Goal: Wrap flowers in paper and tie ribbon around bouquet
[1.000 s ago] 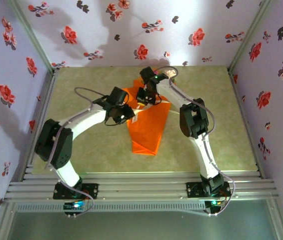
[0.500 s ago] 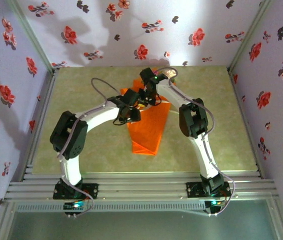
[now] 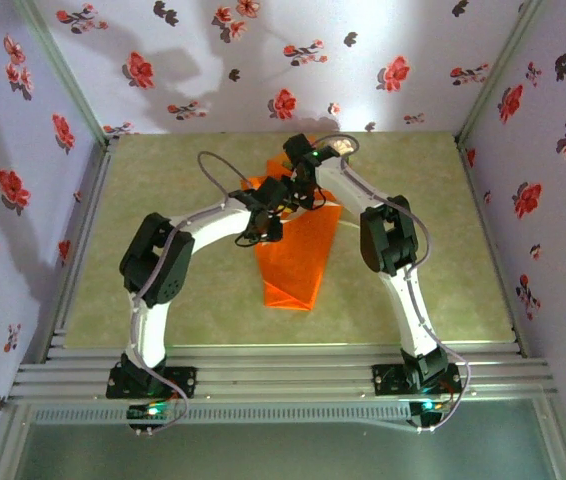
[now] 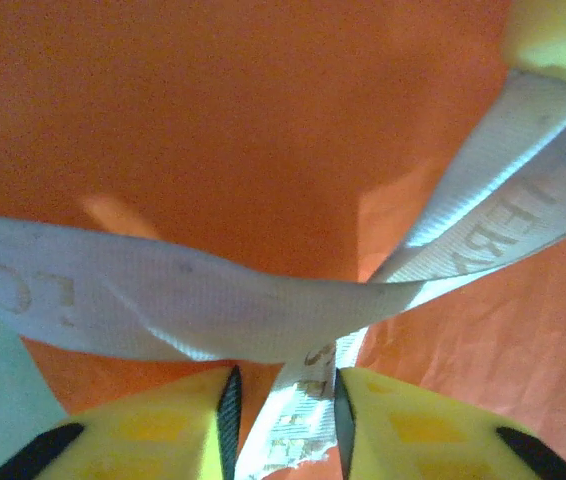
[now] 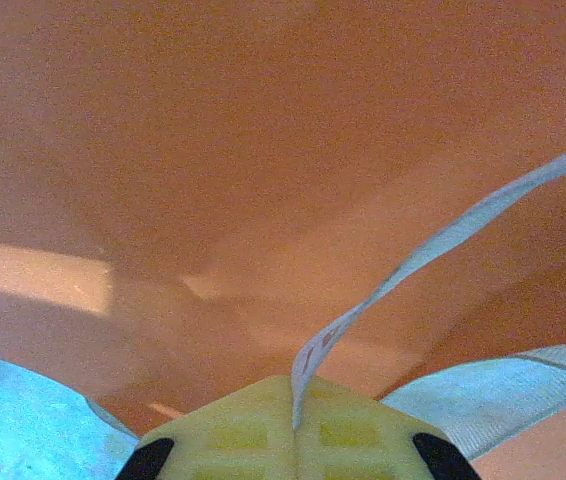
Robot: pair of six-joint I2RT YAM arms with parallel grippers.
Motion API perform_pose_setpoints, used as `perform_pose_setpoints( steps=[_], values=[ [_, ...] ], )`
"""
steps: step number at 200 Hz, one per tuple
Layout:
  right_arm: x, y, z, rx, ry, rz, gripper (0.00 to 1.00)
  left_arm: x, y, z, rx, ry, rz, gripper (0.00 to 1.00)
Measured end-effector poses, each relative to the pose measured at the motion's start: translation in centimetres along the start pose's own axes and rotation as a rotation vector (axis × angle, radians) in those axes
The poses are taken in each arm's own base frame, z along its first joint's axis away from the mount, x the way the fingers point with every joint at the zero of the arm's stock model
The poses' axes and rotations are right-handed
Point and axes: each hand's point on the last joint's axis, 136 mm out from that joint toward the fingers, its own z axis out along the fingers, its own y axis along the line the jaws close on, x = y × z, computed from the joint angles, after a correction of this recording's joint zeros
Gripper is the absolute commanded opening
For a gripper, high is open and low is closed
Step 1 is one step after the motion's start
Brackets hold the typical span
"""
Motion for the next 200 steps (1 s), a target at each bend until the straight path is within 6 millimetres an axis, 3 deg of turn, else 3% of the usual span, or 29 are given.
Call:
perform_pose_setpoints(
  steps=[15,22,35,70,95,124,147,174,200],
  values=[
    [0.1,0.1,0.0,-0.004,0.004,0.001,0.00,0.1,0.0,0.0,-0.001,0.002,0.006,0.10],
    [0.1,0.2,0.0,-0.008,0.007,0.000,0.00,0.1,-0.1,0.0,-0.001,0.003,0.007,0.00],
    [0.1,0.2,0.0,-0.011,0.007,0.000,0.00,0.2,-0.1,0.0,-0.001,0.003,0.015,0.00],
    [-0.1,0.1,-0.2,-0.014,-0.009,0.022,0.42,0.6,0.2,-0.4,0.003,-0.002,0.009,0.00],
    [0.0,-1.5,-2.8,0.001,-0.065,0.071,0.54,2.0,1.7,-3.0,0.004,-0.003,-0.016,0.00],
    [-2.6,-3.6,-9.1,-0.053,-0.209,0.168,0.55,1.3,1.8,-6.8,0.056,-0.069,-0.056,0.00],
    [-5.8,-7.4,-12.8,-0.085,-0.318,0.295,0.53,1.3,2.3,-8.3,0.079,-0.089,-0.088,0.00],
    [-8.4,-12.5,-12.8,-0.059,-0.362,0.442,0.45,2.0,3.2,-8.0,0.075,-0.067,-0.117,0.00],
    [-8.3,-14.2,-11.2,-0.036,-0.345,0.512,0.44,2.9,4.1,-7.4,0.061,-0.039,-0.145,0.00]
  ],
)
